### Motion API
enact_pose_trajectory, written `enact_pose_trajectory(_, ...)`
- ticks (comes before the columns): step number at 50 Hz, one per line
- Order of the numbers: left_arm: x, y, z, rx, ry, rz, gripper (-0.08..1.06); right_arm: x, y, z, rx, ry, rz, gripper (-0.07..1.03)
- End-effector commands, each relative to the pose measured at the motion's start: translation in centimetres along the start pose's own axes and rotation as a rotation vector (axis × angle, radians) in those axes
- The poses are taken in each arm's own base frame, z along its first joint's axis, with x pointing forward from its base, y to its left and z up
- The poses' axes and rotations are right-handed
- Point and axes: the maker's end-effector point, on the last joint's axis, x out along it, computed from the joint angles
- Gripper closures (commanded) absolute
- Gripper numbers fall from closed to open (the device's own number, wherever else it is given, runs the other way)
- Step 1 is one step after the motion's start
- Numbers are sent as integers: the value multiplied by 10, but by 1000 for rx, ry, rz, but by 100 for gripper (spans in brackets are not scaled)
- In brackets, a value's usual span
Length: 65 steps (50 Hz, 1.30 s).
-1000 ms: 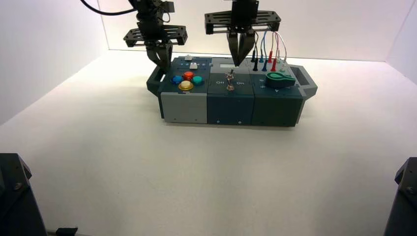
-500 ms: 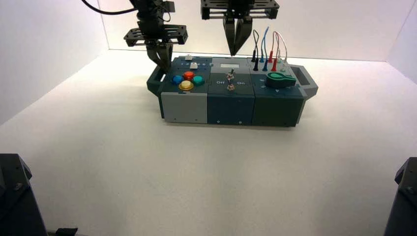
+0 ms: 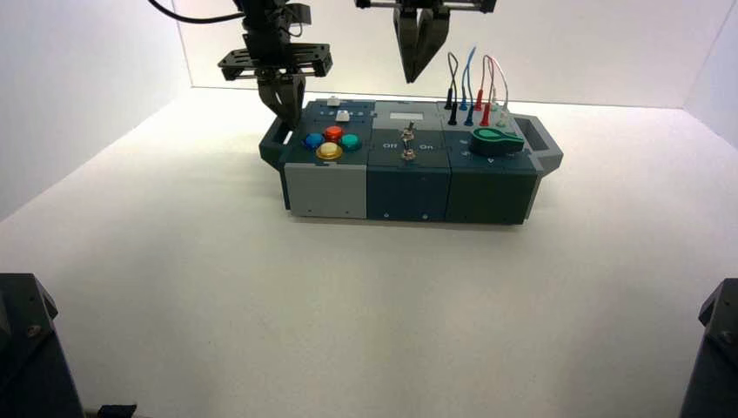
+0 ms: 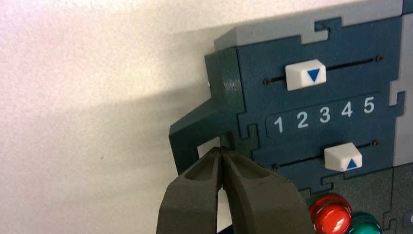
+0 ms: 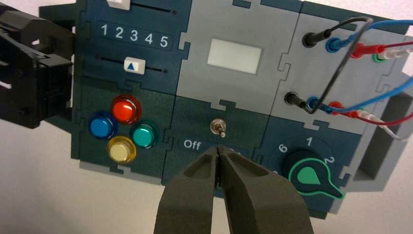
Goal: Flip the top switch on with the right gripper.
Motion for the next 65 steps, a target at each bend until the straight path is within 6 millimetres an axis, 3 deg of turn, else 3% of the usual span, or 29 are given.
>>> enact_pose_trajectory(1, -22, -4, 8, 9, -39, -5, 101, -25, 5, 6, -8, -51, 35, 98)
enact_pose_trajectory(29, -67, -15, 7, -9, -78, -54, 101, -32, 3, -19, -61, -42, 92, 98)
enact_pose_trajectory(44, -66, -28, -1, 7, -65, -136, 101, -30, -13, -22, -150, -60, 89, 98)
enact_pose_trajectory(65, -71, -33, 3, -3, -87, -157, 101, -18, -18, -27, -216, -56, 83, 98)
